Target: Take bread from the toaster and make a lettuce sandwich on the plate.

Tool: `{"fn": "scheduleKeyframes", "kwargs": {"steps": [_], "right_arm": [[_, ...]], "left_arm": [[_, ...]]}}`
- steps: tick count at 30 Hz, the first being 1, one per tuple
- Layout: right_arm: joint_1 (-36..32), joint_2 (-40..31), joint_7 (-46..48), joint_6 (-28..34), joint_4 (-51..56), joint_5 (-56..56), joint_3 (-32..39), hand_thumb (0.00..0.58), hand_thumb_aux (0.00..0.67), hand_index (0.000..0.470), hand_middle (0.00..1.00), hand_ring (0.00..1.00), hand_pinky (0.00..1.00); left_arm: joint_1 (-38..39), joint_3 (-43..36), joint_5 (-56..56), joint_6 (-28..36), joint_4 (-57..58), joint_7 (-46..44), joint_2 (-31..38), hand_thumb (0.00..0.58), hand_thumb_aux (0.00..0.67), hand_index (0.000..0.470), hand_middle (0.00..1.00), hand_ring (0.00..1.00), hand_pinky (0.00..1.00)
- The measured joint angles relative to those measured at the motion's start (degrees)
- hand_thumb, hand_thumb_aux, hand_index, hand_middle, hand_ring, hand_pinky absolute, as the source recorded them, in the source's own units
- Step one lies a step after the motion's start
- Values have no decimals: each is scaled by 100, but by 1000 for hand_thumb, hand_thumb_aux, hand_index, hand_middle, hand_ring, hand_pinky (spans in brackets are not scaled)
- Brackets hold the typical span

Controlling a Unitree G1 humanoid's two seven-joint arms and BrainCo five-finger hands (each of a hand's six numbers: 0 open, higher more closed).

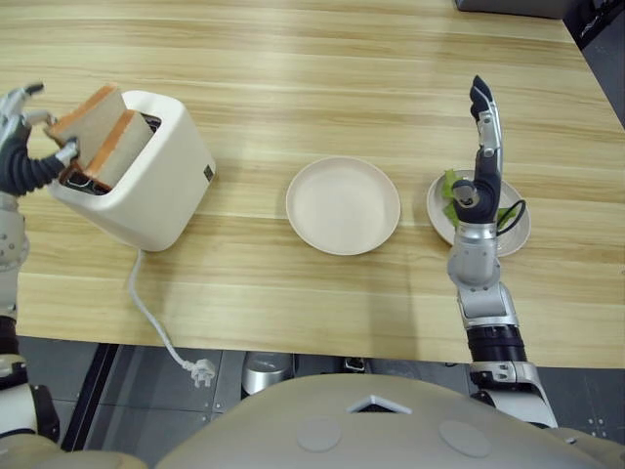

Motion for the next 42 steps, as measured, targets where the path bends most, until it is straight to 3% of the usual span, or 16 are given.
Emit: {"fn": "scheduleKeyframes", "kwargs": {"steps": [9,12,15,20,26,36,37,38,39,40,41,42], "right_arm": [[-248,-84,3,-106,298,-1,82,0,0,0,0,0,0],[-297,-211,3,-114,317,-11,50,0,0,0,0,0,0],[-484,-816,-80,66,378,-536,13,0,0,0,0,0,0],[-873,-2174,-237,919,1243,-1685,27,0,0,0,0,0,0],[-1127,-3371,-536,2076,2594,-3014,717,0,0,0,0,0,0],[-1634,-3589,-562,2558,3954,-3316,1734,0,0,0,0,0,0],[-1728,-3585,-565,2593,4132,-3319,1847,0,0,0,0,0,0],[-1771,-3575,-567,2617,4255,-3317,1907,23,13,9,0,0,0],[-1809,-3566,-577,2627,4384,-3306,1992,136,84,58,0,0,0],[-1860,-3528,-579,2627,4494,-3303,2064,371,268,184,0,0,0],[-1901,-3478,-585,2624,4565,-3295,2121,466,373,256,0,0,0],[-1959,-3441,-596,2621,4654,-3291,2230,503,426,292,0,0,0]], "left_arm": [[-668,-62,-763,-2,-2265,-34,-937,580,670,460,1000,1000,1000],[-761,-554,-1206,317,-2723,-485,-1528,580,670,460,1000,1000,1000],[-585,-1320,-1611,550,-2693,-983,-2335,580,670,460,1000,1000,1000],[-495,-2161,-2022,650,-1728,-1471,-3527,580,670,460,1000,1000,1000],[-799,-2316,-2077,427,148,-1406,-4577,580,670,460,1000,1000,1000],[-1182,-2760,-1502,-67,2267,-1054,-5174,580,670,460,1000,1000,1000],[-1271,-2763,-1464,-89,2572,-1015,-5213,580,670,460,918,918,918],[-1332,-2769,-1404,-116,2772,-956,-5265,580,670,460,455,455,455],[-1427,-2794,-1361,-142,2947,-888,-5304,568,575,395,0,0,0],[-1522,-2817,-1320,-154,3093,-822,-5324,545,504,346,0,0,0],[-1579,-2853,-1264,-175,3185,-760,-5337,258,171,117,0,0,0],[-1667,-2873,-1176,-204,3319,-678,-5338,0,0,0,0,0,0]]}}
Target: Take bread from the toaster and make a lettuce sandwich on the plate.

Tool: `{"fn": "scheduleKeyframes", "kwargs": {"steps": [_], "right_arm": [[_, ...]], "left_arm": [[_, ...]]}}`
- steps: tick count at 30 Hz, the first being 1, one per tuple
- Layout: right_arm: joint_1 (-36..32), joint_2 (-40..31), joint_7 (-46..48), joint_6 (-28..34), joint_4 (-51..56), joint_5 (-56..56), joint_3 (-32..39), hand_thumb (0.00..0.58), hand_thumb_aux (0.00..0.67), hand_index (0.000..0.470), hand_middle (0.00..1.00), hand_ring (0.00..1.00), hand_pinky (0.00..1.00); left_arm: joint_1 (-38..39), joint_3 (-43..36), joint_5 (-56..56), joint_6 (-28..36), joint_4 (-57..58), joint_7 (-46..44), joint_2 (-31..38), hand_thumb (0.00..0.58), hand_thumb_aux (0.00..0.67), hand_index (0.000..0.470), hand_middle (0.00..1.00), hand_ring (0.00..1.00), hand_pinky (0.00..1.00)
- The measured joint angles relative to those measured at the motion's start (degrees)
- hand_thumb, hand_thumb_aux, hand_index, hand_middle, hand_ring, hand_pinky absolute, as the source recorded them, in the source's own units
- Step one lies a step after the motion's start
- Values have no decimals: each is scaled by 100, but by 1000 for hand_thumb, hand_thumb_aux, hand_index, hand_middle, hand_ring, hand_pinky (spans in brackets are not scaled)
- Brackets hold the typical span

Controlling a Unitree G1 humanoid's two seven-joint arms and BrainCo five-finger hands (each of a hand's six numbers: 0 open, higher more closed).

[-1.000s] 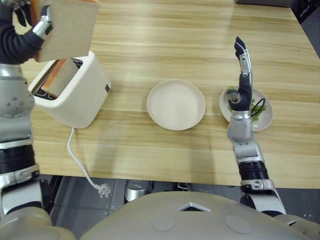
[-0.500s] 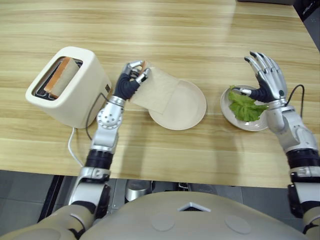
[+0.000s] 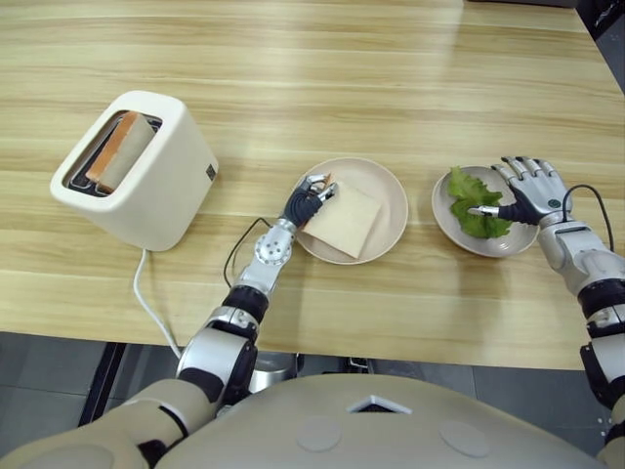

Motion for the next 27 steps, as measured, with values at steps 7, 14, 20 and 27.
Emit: {"fn": "scheduleKeyframes", "kwargs": {"steps": [7,14,20,27], "right_arm": [[-255,101,-131,-76,443,62,392,580,670,460,0,0,0],[-174,125,-152,-504,205,552,365,580,670,460,0,0,0],[422,-101,268,-632,-1564,1187,-88,580,670,460,0,0,0],[605,401,1238,-640,-3586,1477,-125,580,670,460,0,0,0]], "left_arm": [[-17,91,90,-174,54,298,398,0,0,0,0,0,0],[549,779,-187,-176,-1720,435,1203,0,0,0,0,0,0],[1504,1354,-452,261,-3808,224,1785,0,0,0,0,0,0],[1812,1837,-601,923,-5723,13,2025,0,0,0,0,0,0]]}}
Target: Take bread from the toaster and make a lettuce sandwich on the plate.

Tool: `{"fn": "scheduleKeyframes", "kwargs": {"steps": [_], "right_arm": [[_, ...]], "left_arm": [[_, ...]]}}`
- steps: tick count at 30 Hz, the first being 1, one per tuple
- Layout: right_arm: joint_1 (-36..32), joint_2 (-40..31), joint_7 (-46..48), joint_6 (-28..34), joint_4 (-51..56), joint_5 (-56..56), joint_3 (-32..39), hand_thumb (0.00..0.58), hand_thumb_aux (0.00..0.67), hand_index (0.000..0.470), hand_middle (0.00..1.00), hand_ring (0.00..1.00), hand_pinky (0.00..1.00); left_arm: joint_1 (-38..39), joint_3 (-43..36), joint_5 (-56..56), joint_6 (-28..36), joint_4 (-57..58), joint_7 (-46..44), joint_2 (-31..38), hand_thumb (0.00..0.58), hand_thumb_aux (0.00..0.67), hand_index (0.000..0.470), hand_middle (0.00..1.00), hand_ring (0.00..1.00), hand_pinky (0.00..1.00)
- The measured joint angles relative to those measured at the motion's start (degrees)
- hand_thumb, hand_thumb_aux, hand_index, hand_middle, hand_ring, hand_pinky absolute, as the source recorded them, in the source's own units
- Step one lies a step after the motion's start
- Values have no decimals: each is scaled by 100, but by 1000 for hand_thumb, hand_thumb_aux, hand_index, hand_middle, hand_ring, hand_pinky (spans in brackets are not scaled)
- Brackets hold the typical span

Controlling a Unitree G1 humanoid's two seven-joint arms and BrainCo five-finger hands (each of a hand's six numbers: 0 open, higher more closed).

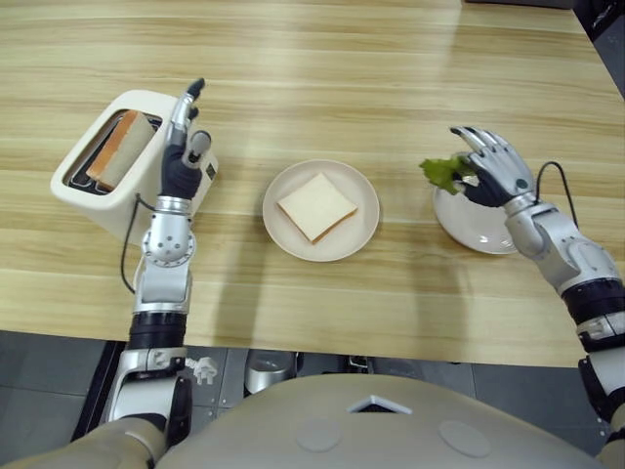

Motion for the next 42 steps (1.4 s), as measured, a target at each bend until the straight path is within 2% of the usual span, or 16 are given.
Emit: {"fn": "scheduleKeyframes", "kwargs": {"steps": [5,10,18,27,28,29,30,31,32,37,42], "right_arm": [[-308,870,355,-271,205,-375,802,580,670,460,0,0,0],[-943,1464,166,-517,1203,-1016,1526,580,670,460,0,0,0],[-1823,2230,-624,-594,2182,-1500,1986,580,670,460,0,0,0],[-2267,2578,-1165,-411,2686,-1752,2245,580,670,460,0,0,0],[-2367,2652,-1211,-372,2857,-1791,2300,493,410,281,0,0,0],[-2448,2721,-1248,-346,3025,-1812,2362,434,334,229,0,0,0],[-2476,2758,-1273,-335,3128,-1819,2393,237,155,106,0,0,0],[-2516,2820,-1315,-331,3291,-1820,2439,83,50,34,0,0,0],[-2545,2895,-1347,-329,3469,-1819,2489,0,0,0,0,0,0],[-2595,3076,-1453,-315,4013,-1818,2681,0,0,0,0,0,0],[-2625,3170,-1536,-318,4294,-1812,2815,0,0,0,0,0,0]], "left_arm": [[30,423,-238,411,-825,-82,51,0,0,0,0,0,0],[147,674,-426,750,-1588,-226,118,0,0,0,0,0,0],[422,872,-306,808,-2006,-474,281,0,0,0,0,0,0],[644,1121,-269,772,-1794,-615,467,0,0,0,0,0,0],[677,1115,-229,765,-1743,-640,497,0,0,0,0,0,0],[709,1105,-179,756,-1714,-666,500,0,0,0,0,0,0],[726,1101,-160,747,-1705,-682,500,0,0,0,0,0,0],[749,1105,-125,734,-1698,-696,517,0,0,0,0,0,0],[785,1105,-86,721,-1696,-717,573,0,0,0,0,0,0],[862,1192,-74,694,-1693,-762,701,0,0,0,0,0,0],[1068,1626,83,652,-1694,-813,1071,0,0,0,0,0,0]]}}
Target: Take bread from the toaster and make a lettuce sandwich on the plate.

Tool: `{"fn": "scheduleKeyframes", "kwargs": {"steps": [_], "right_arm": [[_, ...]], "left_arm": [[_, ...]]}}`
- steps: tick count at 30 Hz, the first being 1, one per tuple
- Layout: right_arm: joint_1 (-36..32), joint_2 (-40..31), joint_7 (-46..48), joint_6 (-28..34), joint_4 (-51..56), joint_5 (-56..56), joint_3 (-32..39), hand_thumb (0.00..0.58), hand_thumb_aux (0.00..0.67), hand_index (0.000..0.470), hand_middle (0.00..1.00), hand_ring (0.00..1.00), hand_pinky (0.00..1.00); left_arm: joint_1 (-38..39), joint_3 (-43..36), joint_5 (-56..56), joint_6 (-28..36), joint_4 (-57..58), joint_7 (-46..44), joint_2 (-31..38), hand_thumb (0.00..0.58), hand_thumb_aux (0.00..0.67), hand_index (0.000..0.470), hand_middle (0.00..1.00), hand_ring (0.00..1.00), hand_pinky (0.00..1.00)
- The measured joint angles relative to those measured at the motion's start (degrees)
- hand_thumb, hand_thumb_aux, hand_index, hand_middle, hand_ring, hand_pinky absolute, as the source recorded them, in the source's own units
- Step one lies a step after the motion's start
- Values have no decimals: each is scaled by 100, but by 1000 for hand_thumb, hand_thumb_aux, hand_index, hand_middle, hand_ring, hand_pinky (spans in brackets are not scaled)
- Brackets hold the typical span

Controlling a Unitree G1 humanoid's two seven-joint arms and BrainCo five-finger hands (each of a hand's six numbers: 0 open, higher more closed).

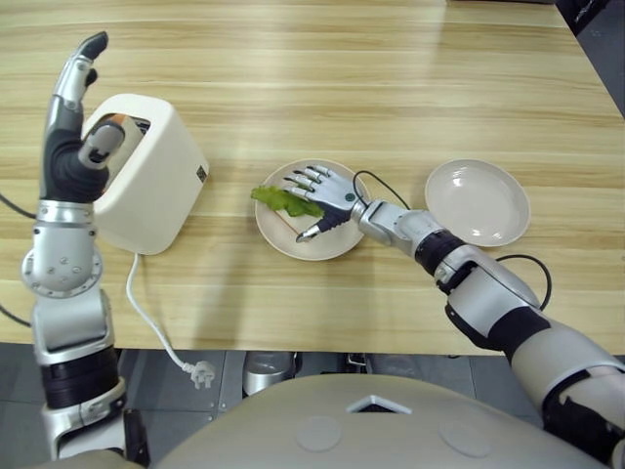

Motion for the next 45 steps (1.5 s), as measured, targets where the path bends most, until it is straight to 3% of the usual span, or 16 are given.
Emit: {"fn": "scheduleKeyframes", "kwargs": {"steps": [10,16,22,23,24,25,35,36,45], "right_arm": [[-29,31,-64,-48,108,79,52,0,0,0,0,0,0],[-6,-213,-209,-205,-323,358,-170,0,0,0,0,0,0],[274,-790,-285,-340,-1617,753,-735,0,0,0,0,0,0],[360,-889,-275,-344,-1843,830,-850,0,0,0,0,0,0],[450,-971,-246,-336,-2038,900,-949,0,0,0,0,0,0],[540,-1054,-215,-339,-2246,950,-1051,0,0,0,0,0,0],[1114,-1495,169,-221,-3462,1289,-1768,0,0,0,0,0,0],[1139,-1501,185,-207,-3489,1309,-1787,0,0,0,0,0,0],[1482,-1570,240,-167,-3779,1328,-2010,0,0,0,0,0,0]], "left_arm": [[534,781,2793,-249,443,796,1337,0,0,0,0,0,0],[667,316,3890,256,1468,918,1659,0,0,0,0,0,0],[629,-85,4006,417,2086,985,1801,0,0,0,0,0,0],[599,-144,4006,422,2232,996,1838,334,234,161,0,0,0],[561,-206,3998,442,2310,997,1842,517,449,308,0,0,0],[514,-293,3989,449,2378,997,1844,580,670,460,0,0,0],[193,-522,3413,123,2481,1393,1844,580,670,460,0,0,0],[152,-526,3356,83,2486,1412,1844,580,670,460,1000,1000,1000],[-480,-577,2872,-292,2490,1616,1807,580,670,460,1000,1000,1000]]}}
